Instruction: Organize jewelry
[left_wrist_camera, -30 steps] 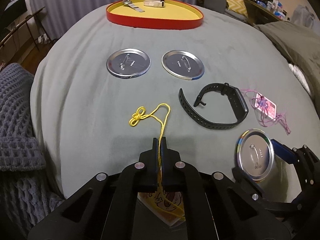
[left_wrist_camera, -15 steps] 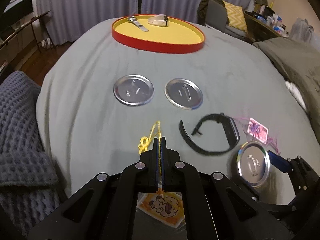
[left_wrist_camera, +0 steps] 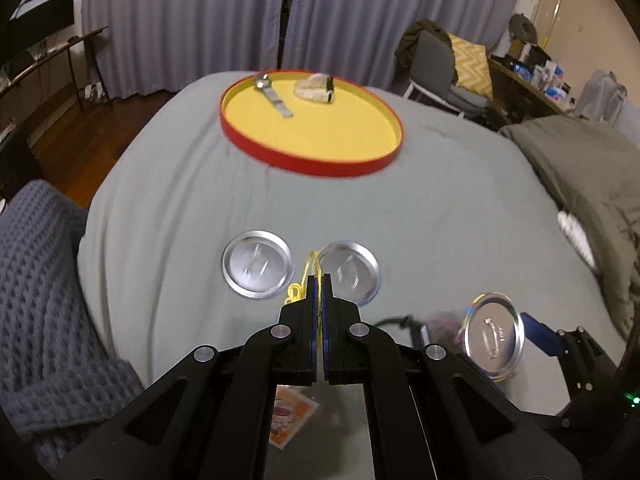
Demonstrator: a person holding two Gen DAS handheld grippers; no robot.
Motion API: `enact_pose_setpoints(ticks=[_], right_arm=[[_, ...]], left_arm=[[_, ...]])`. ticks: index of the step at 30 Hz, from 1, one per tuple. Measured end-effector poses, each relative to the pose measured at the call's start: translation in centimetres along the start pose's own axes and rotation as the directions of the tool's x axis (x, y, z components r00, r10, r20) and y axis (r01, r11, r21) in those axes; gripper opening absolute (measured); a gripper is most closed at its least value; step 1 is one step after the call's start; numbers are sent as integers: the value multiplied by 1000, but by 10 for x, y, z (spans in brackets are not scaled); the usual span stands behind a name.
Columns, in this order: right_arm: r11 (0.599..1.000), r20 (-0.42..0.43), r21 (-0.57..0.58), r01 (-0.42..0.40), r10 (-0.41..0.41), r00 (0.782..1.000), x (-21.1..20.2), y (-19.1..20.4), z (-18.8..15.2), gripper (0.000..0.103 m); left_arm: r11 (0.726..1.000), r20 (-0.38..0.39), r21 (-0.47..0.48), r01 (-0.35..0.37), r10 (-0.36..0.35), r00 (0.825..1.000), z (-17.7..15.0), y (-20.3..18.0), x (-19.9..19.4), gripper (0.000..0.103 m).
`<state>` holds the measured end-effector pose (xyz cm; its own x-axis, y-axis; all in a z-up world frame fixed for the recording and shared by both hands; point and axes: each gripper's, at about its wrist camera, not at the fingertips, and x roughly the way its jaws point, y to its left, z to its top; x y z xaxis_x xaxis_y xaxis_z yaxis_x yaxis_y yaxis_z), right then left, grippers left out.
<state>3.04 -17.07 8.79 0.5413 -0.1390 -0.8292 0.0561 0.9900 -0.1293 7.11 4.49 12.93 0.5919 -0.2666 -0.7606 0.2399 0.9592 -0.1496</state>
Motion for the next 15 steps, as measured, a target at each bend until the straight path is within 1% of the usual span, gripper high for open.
enact_pose_setpoints(ticks=[9, 15], right_arm=[[1000, 50, -3, 22, -22, 999, -10, -20, 45, 70], [1000, 81, 10, 25, -26, 996, -13, -34, 76, 70]], left_arm=[[998, 41, -15, 53, -53, 998, 60, -17, -22, 1], [996, 90, -17, 82, -80, 993, 101, -23, -31, 1]])
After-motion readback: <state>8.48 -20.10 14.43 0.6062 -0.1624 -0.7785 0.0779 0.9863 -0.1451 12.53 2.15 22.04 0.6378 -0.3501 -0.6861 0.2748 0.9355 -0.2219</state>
